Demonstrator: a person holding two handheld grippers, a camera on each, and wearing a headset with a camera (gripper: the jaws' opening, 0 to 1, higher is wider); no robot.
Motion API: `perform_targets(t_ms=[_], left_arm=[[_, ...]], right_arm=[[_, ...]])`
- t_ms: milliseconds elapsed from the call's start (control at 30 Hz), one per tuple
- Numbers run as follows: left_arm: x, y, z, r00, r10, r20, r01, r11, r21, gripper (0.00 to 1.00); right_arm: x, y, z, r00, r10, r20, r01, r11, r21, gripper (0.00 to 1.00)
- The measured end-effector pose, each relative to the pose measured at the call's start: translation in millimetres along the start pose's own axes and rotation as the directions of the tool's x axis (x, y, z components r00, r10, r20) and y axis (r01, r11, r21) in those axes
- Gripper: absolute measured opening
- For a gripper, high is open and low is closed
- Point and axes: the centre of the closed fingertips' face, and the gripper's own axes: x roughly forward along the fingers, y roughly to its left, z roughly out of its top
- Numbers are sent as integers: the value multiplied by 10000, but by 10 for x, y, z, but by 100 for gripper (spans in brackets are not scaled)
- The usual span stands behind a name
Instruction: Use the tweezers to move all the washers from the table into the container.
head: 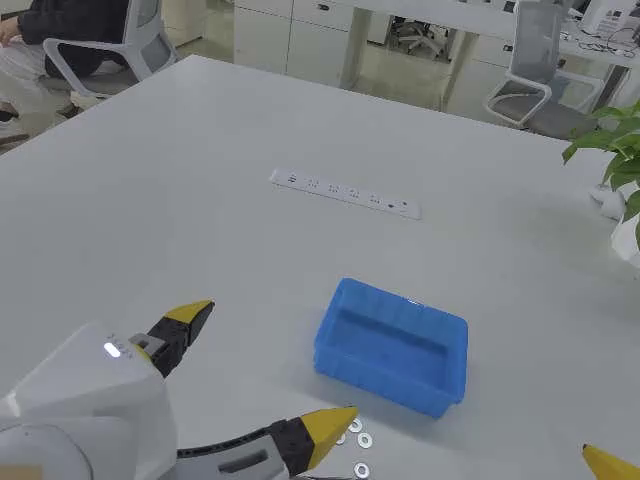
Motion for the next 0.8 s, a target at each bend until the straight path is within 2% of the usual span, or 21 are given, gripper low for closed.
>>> perform_targets(t_ms=[200,500,800], left_arm=[[10,1,0,10000,17,-36,-17,9999,134,93],[11,-6,-16,9999,-43,-94,43,10000,50,91],[23,-14,-69,9992,-121,-391,122,9999,29,88]], right_arm=[[-11,25,31,9999,-126,89,127,9998,-144,71],[-56,-63,87,9978,-568,356,561,9982,189,69],[-37,-10,73,9981,-612,69,612,9981,-62,68]])
